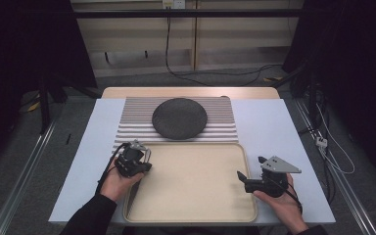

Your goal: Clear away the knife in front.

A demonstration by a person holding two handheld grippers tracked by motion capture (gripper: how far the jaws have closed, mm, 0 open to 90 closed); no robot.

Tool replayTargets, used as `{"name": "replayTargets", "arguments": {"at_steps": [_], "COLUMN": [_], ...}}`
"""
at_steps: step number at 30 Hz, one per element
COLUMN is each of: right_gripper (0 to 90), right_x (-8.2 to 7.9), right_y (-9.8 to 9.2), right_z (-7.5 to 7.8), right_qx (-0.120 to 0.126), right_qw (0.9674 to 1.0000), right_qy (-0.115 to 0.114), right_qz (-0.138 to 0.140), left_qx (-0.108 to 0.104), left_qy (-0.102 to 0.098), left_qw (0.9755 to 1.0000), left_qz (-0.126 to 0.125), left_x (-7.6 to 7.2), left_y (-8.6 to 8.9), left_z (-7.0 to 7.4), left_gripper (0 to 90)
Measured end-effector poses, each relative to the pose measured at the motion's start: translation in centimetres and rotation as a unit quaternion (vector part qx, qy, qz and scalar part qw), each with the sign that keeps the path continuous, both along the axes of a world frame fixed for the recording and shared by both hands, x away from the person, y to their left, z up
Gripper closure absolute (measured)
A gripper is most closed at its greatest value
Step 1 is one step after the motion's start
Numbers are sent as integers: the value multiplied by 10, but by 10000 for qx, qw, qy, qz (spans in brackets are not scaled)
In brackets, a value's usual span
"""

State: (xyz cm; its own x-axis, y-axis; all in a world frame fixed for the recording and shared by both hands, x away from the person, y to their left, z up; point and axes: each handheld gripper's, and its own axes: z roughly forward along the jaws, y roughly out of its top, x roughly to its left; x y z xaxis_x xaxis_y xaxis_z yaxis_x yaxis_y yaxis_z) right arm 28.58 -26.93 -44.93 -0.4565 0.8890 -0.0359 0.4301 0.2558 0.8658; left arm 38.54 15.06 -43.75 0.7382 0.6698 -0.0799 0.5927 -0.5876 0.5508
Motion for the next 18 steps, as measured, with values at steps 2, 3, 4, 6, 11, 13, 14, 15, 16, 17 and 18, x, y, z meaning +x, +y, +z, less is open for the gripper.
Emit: {"name": "replayTargets", "arguments": {"at_steps": [2, 3, 4, 6, 11, 13, 14, 15, 16, 17, 18], "right_gripper": [87, 87, 87, 87, 87, 87, 87, 87, 87, 87, 87], "right_x": [0, 0, 0, 0, 1, 1, 1, 1, 1, 1, 1], "right_y": [0, 0, 0, 0, 1, 1, 1, 1, 1, 1, 1], "right_z": [0, 0, 0, 0, 0, 0, 0, 0, 0, 0, 0], "right_qx": [0, -5, -5, -8, -16, -20, -18, -16, -13, -9, -9], "right_qw": [10000, 10000, 10000, 10000, 10000, 10000, 10000, 10000, 10000, 10000, 10000], "right_qy": [3, 1, -4, 0, 11, 11, 8, 8, 13, 16, 16], "right_qz": [4, 5, 6, 7, 3, 1, 3, -2, -11, -10, -9], "left_qx": [-21, -10, -27, -31, -49, -54, -60, -104, -138, -157, -139], "left_qy": [20, 9, 22, 24, 14, 7, 15, 27, 52, 60, 46], "left_qw": [10000, 10000, 10000, 10000, 9999, 9999, 9998, 9996, 9995, 9994, 9995], "left_qz": [21, 6, 49, 53, 130, 157, 186, 242, 266, 291, 285], "left_x": [0, 0, 0, 0, -1, -1, -1, -2, -1, -1, -2], "left_y": [2, 3, 4, 7, 13, 15, 16, 17, 18, 18, 17], "left_z": [0, 0, 0, 0, 0, 0, -1, -1, -1, -1, -1], "left_gripper": [900, 900, 900, 900, 900, 900, 900, 900, 900, 900, 900]}}
